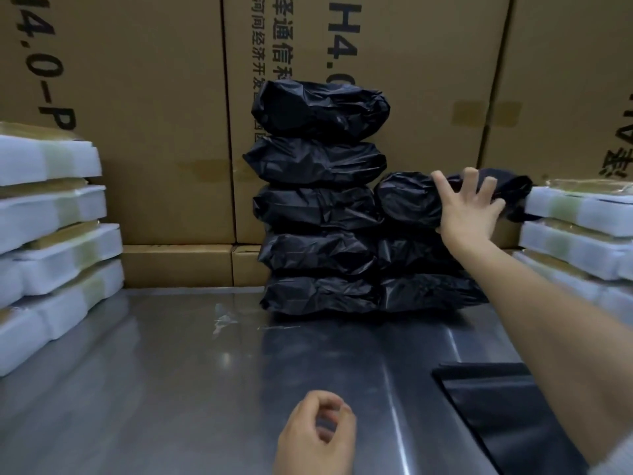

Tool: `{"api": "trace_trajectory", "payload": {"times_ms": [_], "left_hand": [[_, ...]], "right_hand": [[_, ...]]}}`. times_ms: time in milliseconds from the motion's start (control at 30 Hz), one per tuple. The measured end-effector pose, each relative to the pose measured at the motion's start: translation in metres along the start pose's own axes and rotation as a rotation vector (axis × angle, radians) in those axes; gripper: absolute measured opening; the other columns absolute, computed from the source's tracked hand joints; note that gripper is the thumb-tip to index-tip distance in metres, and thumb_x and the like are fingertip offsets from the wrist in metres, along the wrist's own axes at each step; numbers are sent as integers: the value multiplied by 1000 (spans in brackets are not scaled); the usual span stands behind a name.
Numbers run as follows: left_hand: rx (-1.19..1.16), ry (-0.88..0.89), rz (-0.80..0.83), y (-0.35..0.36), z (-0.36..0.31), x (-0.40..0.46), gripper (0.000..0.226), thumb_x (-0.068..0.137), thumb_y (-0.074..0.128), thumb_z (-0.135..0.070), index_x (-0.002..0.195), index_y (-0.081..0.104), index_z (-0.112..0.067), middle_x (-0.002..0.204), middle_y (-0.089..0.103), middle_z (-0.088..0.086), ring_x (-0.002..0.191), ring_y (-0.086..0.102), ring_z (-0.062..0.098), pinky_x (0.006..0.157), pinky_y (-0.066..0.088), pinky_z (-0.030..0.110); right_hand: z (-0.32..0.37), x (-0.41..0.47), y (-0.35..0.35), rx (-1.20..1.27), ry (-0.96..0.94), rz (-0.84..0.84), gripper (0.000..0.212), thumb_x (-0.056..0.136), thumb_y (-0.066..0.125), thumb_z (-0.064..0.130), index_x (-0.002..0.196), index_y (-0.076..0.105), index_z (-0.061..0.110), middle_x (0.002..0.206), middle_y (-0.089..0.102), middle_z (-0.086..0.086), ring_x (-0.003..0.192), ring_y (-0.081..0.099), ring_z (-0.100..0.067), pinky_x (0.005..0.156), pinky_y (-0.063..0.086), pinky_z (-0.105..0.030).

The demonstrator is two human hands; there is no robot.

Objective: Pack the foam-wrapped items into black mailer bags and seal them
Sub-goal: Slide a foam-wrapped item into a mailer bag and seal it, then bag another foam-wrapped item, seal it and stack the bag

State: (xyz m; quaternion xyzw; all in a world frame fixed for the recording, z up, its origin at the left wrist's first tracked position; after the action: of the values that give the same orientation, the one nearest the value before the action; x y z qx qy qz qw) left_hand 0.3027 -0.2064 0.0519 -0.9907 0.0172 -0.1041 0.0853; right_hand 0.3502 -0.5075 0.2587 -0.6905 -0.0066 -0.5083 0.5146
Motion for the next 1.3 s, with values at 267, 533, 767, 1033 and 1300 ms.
{"api": "trace_trajectory", "payload": {"times_ms": [267, 533, 767, 1033, 1300], "left_hand": [[15, -6, 18, 3, 6, -1, 22, 66, 75, -16, 55, 61, -29, 57, 62, -13, 46, 51, 4, 51, 40, 9], [37, 39, 30, 5, 6, -1, 23, 65, 74, -17, 55, 59, -31, 57, 61, -15, 46, 51, 5, 51, 40, 10], [76, 25, 51, 5, 7, 1, 16, 67, 72, -24, 59, 60, -30, 64, 63, -12, 55, 55, 4, 55, 42, 9], [86, 28, 82, 6, 6, 4, 16, 70, 70, -24, 60, 60, -32, 66, 64, -12, 54, 54, 2, 58, 41, 11], [125, 67, 114, 3, 2, 9, 4, 76, 62, -31, 73, 60, -33, 81, 64, -11, 73, 57, -3, 60, 41, 14]], "right_hand": [[-2, -10, 34, 107, -9, 226, 80, 95, 59, 24, 153, 3, 31, 139, 32, -16, 93, 50, -35, 56, 37, -33], [42, -18, 34, 303, -61, 154, 55, 99, 41, 34, 150, 21, 32, 142, 40, -10, 87, 58, -34, 61, 37, -32], [50, -9, 66, 340, -48, 456, 70, 93, 41, 17, 152, 9, 37, 161, 7, 5, 83, 51, -27, 62, 42, -31], [39, -60, 59, 505, 73, 257, 66, 95, 43, 17, 151, 10, 23, 141, 45, -5, 74, 53, -25, 46, 34, -28], [39, -214, 32, 611, -49, 369, 56, 95, 45, 19, 146, 23, 21, 146, 36, -2, 121, 48, -27, 80, 42, -36]]}}
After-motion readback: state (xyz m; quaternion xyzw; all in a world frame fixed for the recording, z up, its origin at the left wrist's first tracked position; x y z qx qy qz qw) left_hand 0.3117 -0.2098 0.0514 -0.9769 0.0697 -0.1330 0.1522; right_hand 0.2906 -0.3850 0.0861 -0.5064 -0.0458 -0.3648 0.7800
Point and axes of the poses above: each hand's wrist, its own x-axis towards the middle knuckle, its own y-axis out of the palm, z = x × y, the point moved 5 cm from there along x, towards the middle knuckle
